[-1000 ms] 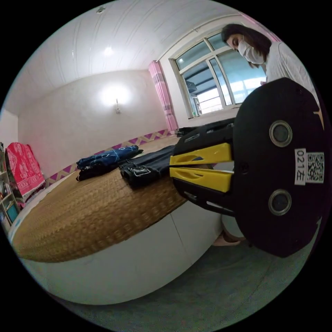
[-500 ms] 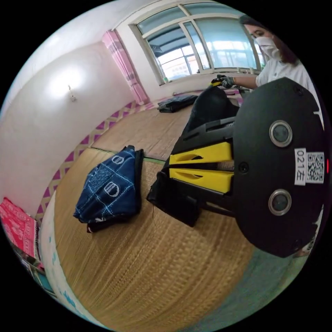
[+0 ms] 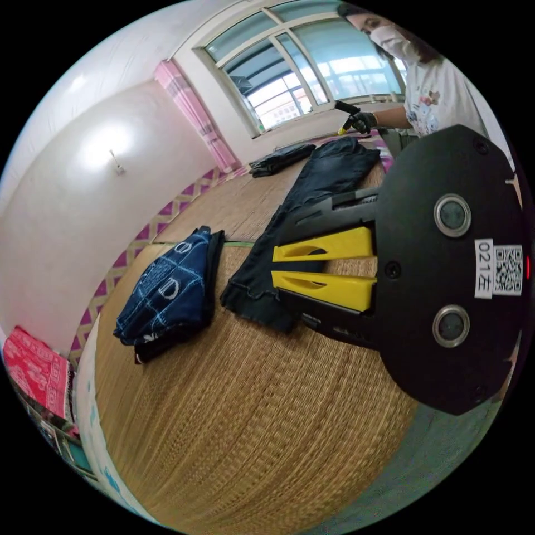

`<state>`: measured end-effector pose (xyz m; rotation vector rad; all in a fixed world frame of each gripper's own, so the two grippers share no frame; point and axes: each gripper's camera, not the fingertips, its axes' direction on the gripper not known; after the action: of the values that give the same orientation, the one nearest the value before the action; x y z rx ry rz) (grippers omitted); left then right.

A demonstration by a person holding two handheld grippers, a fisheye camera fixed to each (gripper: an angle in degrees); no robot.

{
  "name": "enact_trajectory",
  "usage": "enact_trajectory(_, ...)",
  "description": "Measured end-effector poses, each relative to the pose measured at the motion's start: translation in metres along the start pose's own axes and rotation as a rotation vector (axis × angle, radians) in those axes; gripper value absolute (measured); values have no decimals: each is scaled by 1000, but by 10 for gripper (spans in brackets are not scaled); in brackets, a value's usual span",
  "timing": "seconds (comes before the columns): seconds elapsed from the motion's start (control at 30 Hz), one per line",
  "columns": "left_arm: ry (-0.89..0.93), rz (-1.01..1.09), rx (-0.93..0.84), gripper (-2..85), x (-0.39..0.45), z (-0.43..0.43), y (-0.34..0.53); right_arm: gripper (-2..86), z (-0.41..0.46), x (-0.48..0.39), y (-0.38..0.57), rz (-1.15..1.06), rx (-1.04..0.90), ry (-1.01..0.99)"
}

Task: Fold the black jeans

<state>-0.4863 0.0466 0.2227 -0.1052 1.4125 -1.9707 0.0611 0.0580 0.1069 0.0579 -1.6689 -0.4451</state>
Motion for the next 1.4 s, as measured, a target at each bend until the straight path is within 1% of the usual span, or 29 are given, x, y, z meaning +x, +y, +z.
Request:
enact_trajectory(0.1,-81,85,-65,4,12,35,3,58,58,-64,-2,-198,-121,39)
enact_trajectory(0.13,-151,90,-104,1,11,52,3,59,69,-70,-2,-212,-153,60)
enact_trajectory(0.17,-221,85,-136,-2,6,68,2,62,92,-76,1,-218,-217,124)
enact_trajectory(0.2,-206,96,-116,-4,3,71,2,61,111,-74,4,-206,-277,210)
enact_trajectory(0.23,-188,66,-95,-6,-5,75,0,59,117,-72,7,-200,-291,249)
enact_trajectory(0.27,-157,34,-97,-8,-12,80,-3,53,116,-69,10,-187,-231,244)
enact_trajectory(0.3,-150,21,-92,-8,-15,81,-4,44,116,-61,10,-142,-221,212)
enact_trajectory(0.4,-147,15,13,-7,-17,73,4,60,110,-53,16,-72,-180,136)
enact_trajectory(0.43,-100,12,71,-5,-19,64,10,65,108,-53,18,-64,-167,133)
enact_trajectory(0.47,-37,-20,100,-1,-25,58,18,68,103,-53,25,-48,-143,133)
enact_trajectory(0.5,-21,-52,103,3,-30,57,21,71,98,-52,32,-28,-120,124)
enact_trajectory(0.53,-25,-130,104,28,-39,56,29,72,95,-51,35,-15,-108,115)
enact_trajectory(0.57,-42,-193,87,73,-47,60,35,73,89,-49,43,12,-78,89)
enact_trajectory(0.63,-65,-247,43,123,-55,71,41,74,80,-46,53,46,-30,42)
enact_trajectory(0.7,-71,-271,59,133,-57,78,45,74,69,-43,65,81,22,6)
enact_trajectory(0.8,-66,-314,52,131,-56,99,44,74,58,-42,78,107,64,-14)
enact_trajectory(0.93,-8,-350,55,107,-58,135,44,73,45,-40,94,137,104,-37)
enact_trajectory(1.03,38,-304,28,71,-54,162,46,73,36,-36,108,165,121,-38)
enact_trajectory(1.1,52,-283,51,57,-48,167,52,73,28,-33,121,183,126,-22)
enact_trajectory(1.2,68,-193,110,50,-6,157,57,71,10,-27,141,209,158,-19)
enact_trajectory(1.27,16,-47,127,47,62,149,62,69,-2,-22,154,229,188,-34)
enact_trajectory(1.3,13,-4,133,47,83,148,65,68,-10,-18,162,242,212,-40)
enact_trajectory(1.37,11,181,129,46,177,156,83,66,-22,-13,174,255,244,-47)
enact_trajectory(1.4,13,224,123,46,200,160,90,65,-29,-10,182,259,263,-49)
